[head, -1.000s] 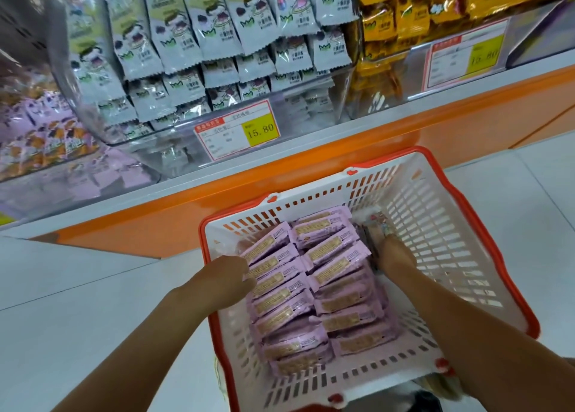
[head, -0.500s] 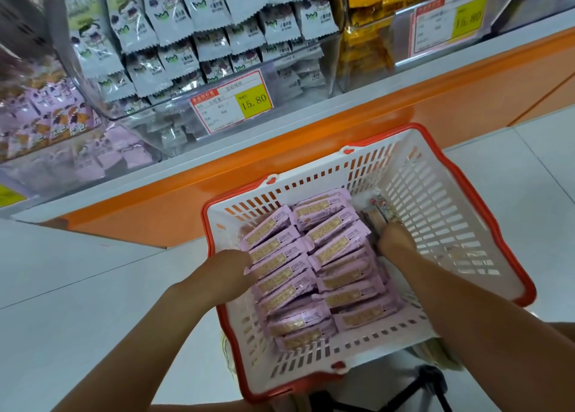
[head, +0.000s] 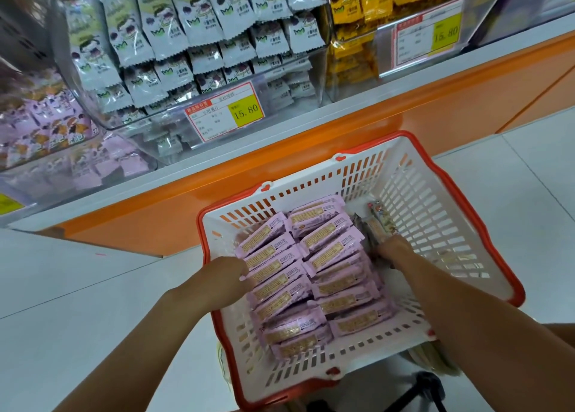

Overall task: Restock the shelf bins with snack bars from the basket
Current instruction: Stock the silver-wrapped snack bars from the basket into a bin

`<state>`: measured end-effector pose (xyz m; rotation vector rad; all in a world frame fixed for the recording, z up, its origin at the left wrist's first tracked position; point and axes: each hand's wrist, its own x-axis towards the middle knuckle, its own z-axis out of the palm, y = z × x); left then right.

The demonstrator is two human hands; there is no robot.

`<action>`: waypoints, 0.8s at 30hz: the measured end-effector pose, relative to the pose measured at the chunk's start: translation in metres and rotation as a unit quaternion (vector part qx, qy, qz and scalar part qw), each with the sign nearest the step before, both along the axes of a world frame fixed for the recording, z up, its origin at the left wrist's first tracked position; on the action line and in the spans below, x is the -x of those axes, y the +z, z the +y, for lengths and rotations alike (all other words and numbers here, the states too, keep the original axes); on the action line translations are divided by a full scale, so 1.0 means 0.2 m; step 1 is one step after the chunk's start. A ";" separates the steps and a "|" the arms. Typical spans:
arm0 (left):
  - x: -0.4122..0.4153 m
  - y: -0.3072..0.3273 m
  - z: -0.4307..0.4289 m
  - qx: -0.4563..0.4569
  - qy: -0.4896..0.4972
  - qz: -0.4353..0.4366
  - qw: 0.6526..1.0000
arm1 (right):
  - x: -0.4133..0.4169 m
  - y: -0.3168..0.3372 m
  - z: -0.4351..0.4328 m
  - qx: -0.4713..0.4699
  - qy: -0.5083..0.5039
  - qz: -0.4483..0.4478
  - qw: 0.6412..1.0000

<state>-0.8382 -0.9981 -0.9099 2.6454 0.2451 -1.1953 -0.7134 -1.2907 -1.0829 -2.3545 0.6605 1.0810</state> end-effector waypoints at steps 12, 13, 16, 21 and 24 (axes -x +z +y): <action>-0.10 0.28 -0.21 0.239 0.140 -0.144 0.950 | 0.03 0.82 -0.08 -0.240 -0.023 -0.066 0.968; -0.11 0.31 -0.23 0.277 0.173 -0.149 0.933 | 0.05 0.91 -0.06 -0.266 -0.007 -0.076 0.961; -0.11 0.41 -0.29 0.387 0.285 -0.140 0.866 | 0.15 1.18 0.03 -0.354 0.033 -0.079 0.931; -0.08 0.53 -0.35 0.485 0.359 -0.134 0.786 | 0.29 1.47 0.22 -0.426 0.163 -0.151 0.877; -0.06 0.60 -0.33 0.545 0.410 -0.171 0.712 | 0.34 1.55 0.30 -0.431 0.174 -0.239 0.852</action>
